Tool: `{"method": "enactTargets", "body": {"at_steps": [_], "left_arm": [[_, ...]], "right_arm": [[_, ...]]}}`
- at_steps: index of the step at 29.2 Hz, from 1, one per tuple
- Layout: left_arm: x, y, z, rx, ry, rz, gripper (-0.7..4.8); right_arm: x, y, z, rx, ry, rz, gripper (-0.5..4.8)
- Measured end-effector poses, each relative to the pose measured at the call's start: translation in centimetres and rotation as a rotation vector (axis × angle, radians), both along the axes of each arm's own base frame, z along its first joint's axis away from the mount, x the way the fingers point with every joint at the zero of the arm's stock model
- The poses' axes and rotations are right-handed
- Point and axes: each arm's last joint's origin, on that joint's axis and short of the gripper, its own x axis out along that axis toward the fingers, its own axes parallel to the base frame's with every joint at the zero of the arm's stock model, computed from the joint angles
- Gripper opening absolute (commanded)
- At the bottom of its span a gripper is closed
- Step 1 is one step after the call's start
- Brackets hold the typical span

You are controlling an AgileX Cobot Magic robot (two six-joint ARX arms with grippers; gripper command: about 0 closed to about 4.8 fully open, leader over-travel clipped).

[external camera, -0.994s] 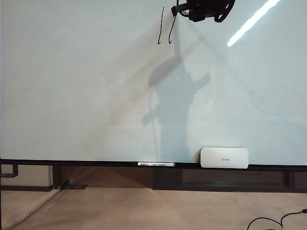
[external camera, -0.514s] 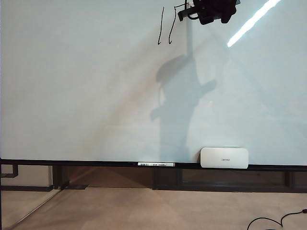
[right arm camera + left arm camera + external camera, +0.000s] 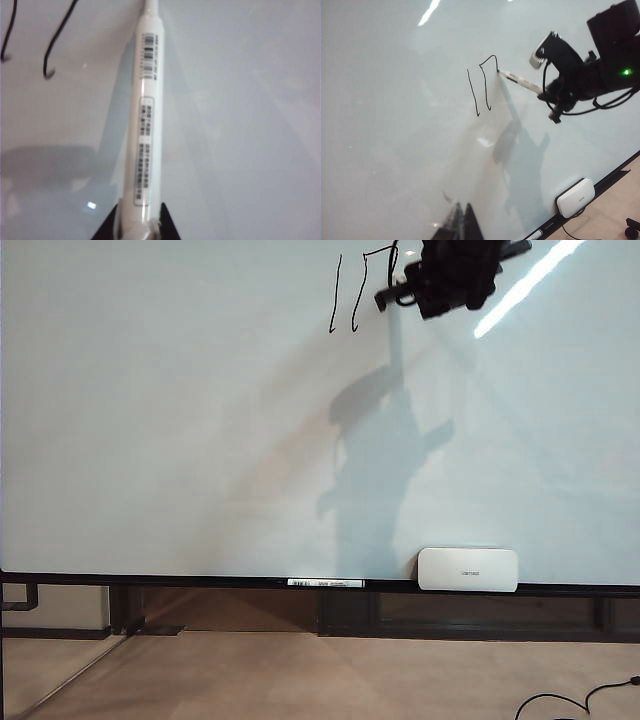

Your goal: Reach to the right to find the marker pen, pick it up, and write the number 18 on the whiteboard.

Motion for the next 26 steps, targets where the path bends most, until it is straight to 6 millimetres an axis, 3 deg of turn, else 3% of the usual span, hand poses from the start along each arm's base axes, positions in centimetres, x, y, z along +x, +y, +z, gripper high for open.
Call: {"method": "enactTargets", "body": {"at_steps": [8, 15, 22, 26], "left_arm": [[0.0, 0.0, 0.0, 0.017, -0.015, 0.005, -0.05], [0.0, 0.0, 0.0, 0.016, -0.015, 0.008, -0.05], [0.0, 0.1, 0.0, 0.013, -0.014, 0.023, -0.05], [0.0, 0.1, 0.0, 0.013, -0.014, 0.023, -0.05]], "right_arm": [[0.7, -0.8, -2.7, -0.003, 0.119, -0.018, -0.03], [0.5, -0.8, -3.7, -0.016, 0.165, -0.004, -0.03], [0.2, -0.8, -3.5, -0.014, 0.168, 0.013, -0.03], [-1.2, 0.2, -1.8, 0.006, 0.122, 0.060, -0.03]]}}
